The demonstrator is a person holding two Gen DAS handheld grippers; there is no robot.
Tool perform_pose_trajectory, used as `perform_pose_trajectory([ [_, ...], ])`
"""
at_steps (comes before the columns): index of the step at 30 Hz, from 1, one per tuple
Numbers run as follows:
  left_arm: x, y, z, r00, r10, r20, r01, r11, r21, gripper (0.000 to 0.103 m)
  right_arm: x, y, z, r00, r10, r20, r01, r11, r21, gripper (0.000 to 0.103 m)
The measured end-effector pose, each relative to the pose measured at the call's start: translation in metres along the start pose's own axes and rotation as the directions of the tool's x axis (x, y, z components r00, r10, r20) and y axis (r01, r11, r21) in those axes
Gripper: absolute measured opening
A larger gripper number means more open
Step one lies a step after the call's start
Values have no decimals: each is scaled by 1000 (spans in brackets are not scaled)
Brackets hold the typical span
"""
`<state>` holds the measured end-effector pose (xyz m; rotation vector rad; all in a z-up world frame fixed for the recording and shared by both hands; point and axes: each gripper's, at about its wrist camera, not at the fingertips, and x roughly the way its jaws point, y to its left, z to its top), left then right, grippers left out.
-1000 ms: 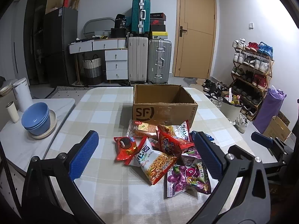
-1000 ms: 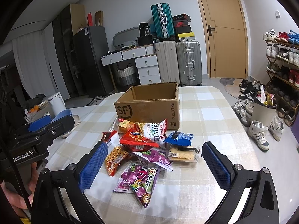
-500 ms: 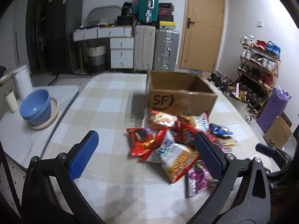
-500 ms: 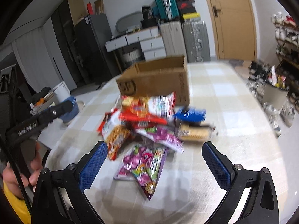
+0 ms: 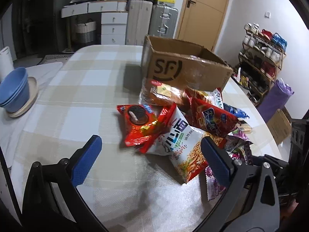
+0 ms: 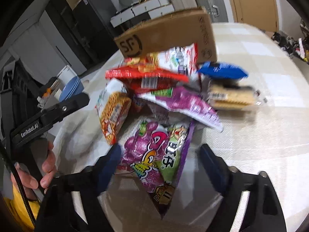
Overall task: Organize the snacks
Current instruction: 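Grasp the purple grape candy bag with the right gripper while the left gripper grasps the white noodle-snack bag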
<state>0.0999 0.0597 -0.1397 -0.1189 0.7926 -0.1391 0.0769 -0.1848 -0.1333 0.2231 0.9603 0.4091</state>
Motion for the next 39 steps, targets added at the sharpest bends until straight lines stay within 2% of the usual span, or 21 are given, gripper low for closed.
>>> perform_pose_trajectory([
  [2,10,-4,0,1000,-1,-22,1,1000,9,102,4,1,-1,1000,5,-1,-5,1000,-17,70],
  [3,16,-7,0,999,-5,-33,5,1000,14,102,5,2,-1,1000,16,0,-16,1000,-25,58],
  [5,21,-12,-2,999,-20,-48,21,1000,24,102,6,2,-1,998,60,-17,-60,998,-25,47],
  [10,30,-26,-2,997,-34,-70,38,998,46,102,3,3,-6,996,85,-7,-85,995,-42,40],
  [12,35,-32,-1,997,-31,-75,36,998,57,102,0,-3,-8,995,103,-2,-103,995,-19,29],
  [20,61,-41,-1,994,-22,-109,30,997,68,102,-12,-9,-19,991,137,13,-137,990,-17,26],
  [22,66,-41,-3,990,-45,-133,52,997,53,97,-14,-10,-20,988,152,14,-152,988,-10,25],
  [24,73,-45,-5,986,-50,-158,58,997,47,84,-17,-12,-22,986,164,17,-164,986,-2,25],
  [25,74,-46,-6,985,-63,-163,71,997,42,81,-18,-13,-22,986,166,16,-166,986,-1,25],
  [29,79,-51,-8,981,-72,-179,81,996,41,71,-27,-20,-28,986,168,19,-169,986,7,25],
  [36,66,-53,-11,981,-113,-160,121,992,40,52,-36,-31,-35,985,167,34,-168,985,38,25],
  [39,58,-49,-14,979,-127,-160,134,990,37,49,-36,-34,-34,983,179,38,-181,982,55,25],
])
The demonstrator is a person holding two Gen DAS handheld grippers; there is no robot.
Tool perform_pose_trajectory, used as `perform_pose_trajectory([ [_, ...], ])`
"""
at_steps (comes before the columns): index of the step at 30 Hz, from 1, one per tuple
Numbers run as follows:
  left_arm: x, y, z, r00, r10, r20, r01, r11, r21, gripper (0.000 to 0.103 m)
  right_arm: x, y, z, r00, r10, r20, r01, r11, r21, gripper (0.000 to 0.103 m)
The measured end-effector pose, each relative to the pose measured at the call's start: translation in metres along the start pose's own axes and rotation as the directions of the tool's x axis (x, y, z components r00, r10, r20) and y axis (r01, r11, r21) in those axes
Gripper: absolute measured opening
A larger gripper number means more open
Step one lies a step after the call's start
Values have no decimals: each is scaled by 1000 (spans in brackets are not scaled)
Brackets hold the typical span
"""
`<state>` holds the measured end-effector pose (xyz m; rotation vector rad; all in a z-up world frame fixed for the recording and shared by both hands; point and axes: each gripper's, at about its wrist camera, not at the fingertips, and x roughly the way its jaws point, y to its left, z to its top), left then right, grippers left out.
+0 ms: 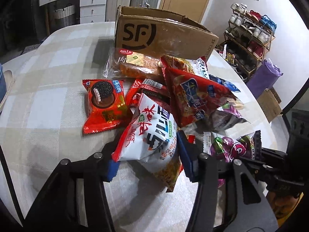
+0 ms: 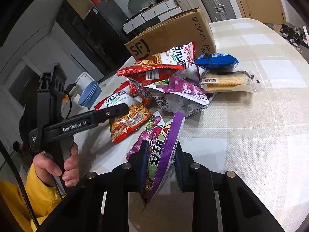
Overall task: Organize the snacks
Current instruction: 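Grasp the purple grape candy bag with the right gripper while the left gripper grasps the white noodle-snack bag, then regrip the purple grape candy bag with the right gripper and lift it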
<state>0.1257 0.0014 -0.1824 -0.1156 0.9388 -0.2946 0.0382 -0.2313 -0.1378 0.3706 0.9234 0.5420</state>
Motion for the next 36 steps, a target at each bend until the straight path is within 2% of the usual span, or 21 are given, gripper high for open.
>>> perform_pose_trajectory([
  [8,-26,13,-14,999,-40,0,40,999,-32,44,-19,-5,2,999,8,31,-9,1000,29,25],
  [20,-60,25,-28,997,-68,31,70,997,-45,35,-31,16,4,996,-5,88,3,1000,29,25],
  [28,-59,38,-33,996,-85,32,88,992,-95,35,-28,21,3,997,-7,78,5,1000,22,25],
  [36,-62,38,-32,993,-117,32,119,989,-87,30,-33,25,8,995,-3,100,2,1000,11,25],
])
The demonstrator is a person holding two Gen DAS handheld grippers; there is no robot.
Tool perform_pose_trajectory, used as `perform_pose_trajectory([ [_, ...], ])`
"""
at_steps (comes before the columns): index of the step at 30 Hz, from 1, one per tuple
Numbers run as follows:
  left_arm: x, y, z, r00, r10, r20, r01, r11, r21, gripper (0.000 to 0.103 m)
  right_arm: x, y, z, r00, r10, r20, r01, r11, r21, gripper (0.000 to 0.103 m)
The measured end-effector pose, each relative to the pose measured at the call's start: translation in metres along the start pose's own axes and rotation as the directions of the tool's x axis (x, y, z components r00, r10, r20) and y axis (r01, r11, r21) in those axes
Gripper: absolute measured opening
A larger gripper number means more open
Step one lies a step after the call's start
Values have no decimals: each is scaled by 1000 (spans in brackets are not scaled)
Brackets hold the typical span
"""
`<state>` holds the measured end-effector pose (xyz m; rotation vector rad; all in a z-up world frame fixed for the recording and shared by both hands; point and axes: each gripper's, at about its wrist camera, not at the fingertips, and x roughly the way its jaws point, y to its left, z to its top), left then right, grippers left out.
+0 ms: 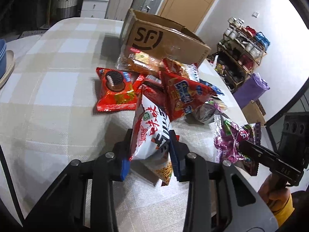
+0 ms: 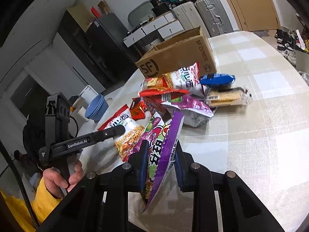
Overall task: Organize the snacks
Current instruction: 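Regrip the purple grape candy bag with the right gripper and lift it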
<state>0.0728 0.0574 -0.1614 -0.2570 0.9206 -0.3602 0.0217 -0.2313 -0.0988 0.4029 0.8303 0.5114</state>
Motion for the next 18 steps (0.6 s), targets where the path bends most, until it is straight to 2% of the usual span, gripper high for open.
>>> perform_pose_trajectory([
  [8,-10,-3,4,1000,3,19,-3,1000,9,30,-1,1,3,1000,4,8,-4,1000,-8,25],
  [14,-14,1,4,1000,2,25,-2,1000,2,30,14,-9,-2,999,-5,-40,6,1000,29,25],
  [18,-19,-1,5,999,2,35,-2,1000,12,30,8,1,2,1000,26,-13,-26,1000,-13,18],
])
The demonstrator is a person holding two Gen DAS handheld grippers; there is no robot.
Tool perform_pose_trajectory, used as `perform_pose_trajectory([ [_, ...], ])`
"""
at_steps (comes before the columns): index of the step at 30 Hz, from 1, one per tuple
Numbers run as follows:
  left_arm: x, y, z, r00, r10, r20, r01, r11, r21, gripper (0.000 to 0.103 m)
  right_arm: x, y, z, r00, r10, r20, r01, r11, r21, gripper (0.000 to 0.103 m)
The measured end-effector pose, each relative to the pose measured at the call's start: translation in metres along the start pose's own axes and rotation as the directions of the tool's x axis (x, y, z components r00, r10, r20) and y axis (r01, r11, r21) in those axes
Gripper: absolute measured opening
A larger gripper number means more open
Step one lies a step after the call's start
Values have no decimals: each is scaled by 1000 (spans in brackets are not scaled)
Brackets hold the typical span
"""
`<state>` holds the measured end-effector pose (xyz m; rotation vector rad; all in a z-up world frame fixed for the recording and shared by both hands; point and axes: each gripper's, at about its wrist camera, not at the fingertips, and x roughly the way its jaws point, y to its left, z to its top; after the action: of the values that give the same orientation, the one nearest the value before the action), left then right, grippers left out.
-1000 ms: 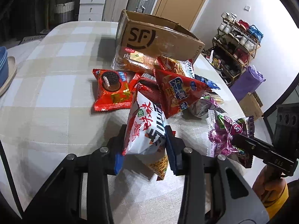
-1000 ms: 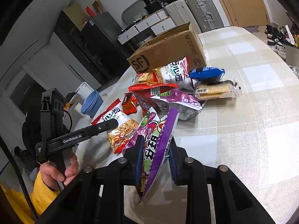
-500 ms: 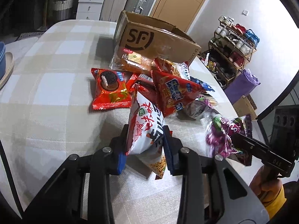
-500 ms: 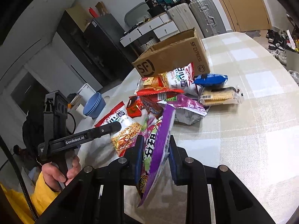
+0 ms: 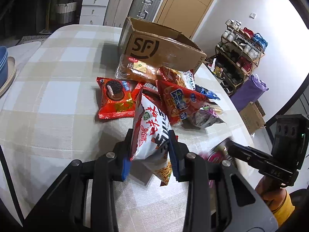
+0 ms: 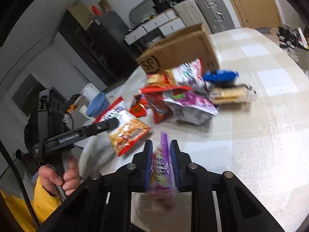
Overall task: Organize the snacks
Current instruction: 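Regrip the purple grape candy bag with the right gripper and lift it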
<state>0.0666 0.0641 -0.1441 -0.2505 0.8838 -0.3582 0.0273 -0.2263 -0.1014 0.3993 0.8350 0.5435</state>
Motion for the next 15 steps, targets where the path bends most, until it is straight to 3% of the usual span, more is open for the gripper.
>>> perform_pose_trajectory([
  [5,2,0,0,1000,5,-4,-4,1000,5,30,4,6,2,1000,-15,-20,15,1000,-25,18],
  [7,4,4,-1,1000,8,-12,-8,1000,-9,30,2,9,-2,1000,-1,-20,0,999,-50,24],
  [9,4,6,-3,1000,12,-16,-12,1000,-10,30,2,16,-5,999,-29,-22,27,996,-84,50],
  [10,4,7,-3,1000,13,-17,-14,1000,-13,30,3,18,-8,998,-61,-17,59,993,-106,56],
  [12,5,9,-2,1000,13,-15,-13,1000,-16,30,6,17,-7,996,-84,-20,81,989,-120,62],
  [15,5,9,-2,1000,10,-16,-11,1000,-17,30,21,10,-6,995,-56,-88,47,994,-96,63],
])
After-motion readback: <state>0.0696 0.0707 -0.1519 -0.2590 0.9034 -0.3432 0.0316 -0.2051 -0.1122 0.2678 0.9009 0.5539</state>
